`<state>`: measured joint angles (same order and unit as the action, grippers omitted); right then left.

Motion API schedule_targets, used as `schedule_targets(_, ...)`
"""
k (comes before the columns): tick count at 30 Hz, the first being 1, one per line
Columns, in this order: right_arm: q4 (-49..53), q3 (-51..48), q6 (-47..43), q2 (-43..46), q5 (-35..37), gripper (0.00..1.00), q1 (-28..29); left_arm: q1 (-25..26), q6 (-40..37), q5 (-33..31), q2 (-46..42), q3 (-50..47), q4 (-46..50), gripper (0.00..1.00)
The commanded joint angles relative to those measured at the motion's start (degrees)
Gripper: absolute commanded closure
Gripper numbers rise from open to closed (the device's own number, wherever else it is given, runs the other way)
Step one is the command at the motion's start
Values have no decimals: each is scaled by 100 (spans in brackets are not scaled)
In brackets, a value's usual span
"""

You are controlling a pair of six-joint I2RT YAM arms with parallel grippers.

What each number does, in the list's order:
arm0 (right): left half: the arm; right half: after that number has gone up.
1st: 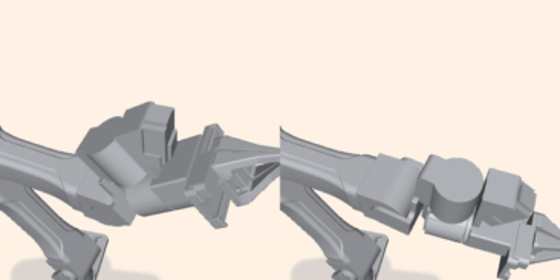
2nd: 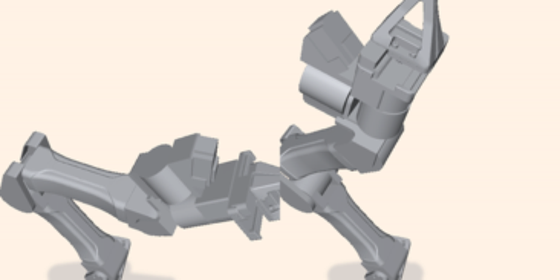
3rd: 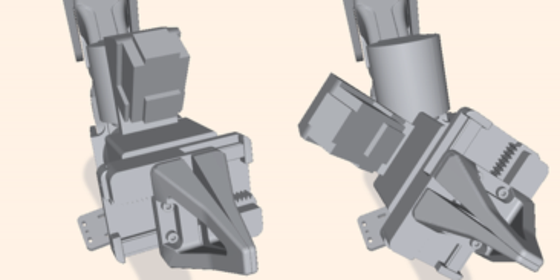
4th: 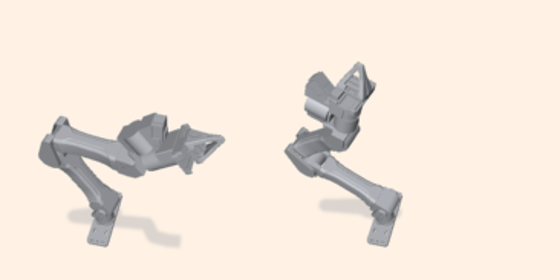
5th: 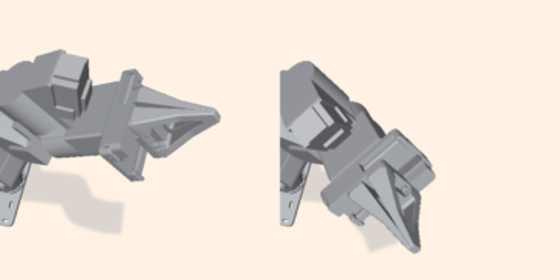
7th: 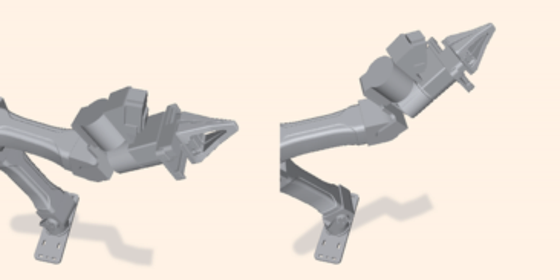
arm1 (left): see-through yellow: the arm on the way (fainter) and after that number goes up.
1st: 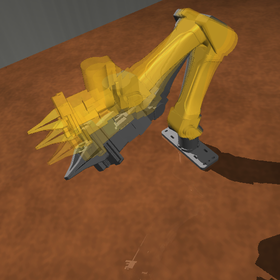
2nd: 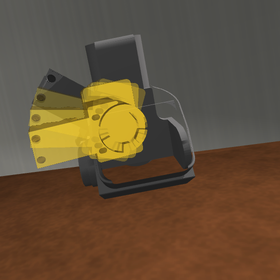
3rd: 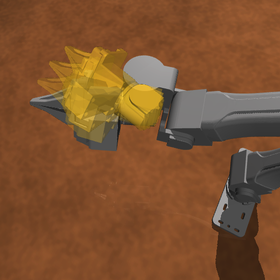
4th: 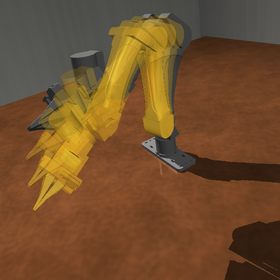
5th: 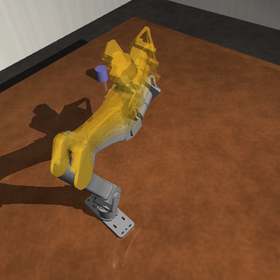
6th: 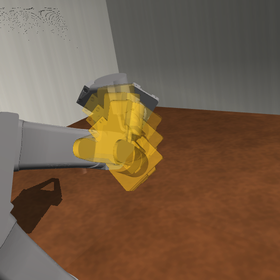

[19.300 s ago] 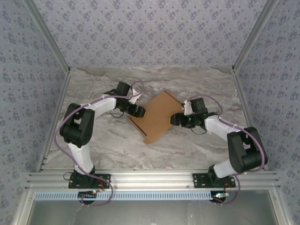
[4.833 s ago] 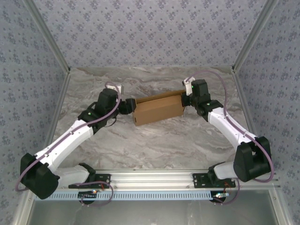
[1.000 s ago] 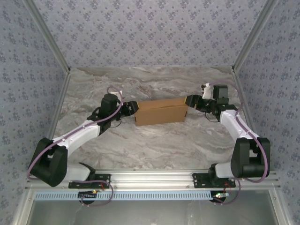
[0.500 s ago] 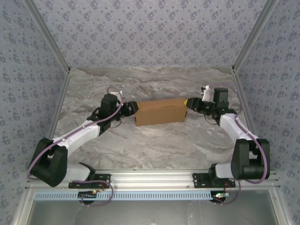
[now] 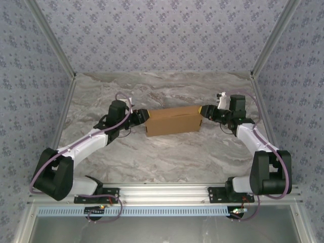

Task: Fold the paper box

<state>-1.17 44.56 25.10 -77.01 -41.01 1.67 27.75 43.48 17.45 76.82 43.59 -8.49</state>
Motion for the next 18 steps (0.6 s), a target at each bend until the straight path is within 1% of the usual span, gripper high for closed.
schedule_targets(1,-93,77,263,79,-284,67,255,133,127,640,231,189,481,60)
schedule_targets(9,-597,514,505,-3,-54,72,296,-21,46,481,617,981,503,60)
schedule_targets(14,-934,921,502,-348,157,75,290,-105,-310,390,1207,1881,911,60)
schedule_targets(18,-1155,1236,452,-736,297,76,291,-231,-452,344,1698,2462,988,60)
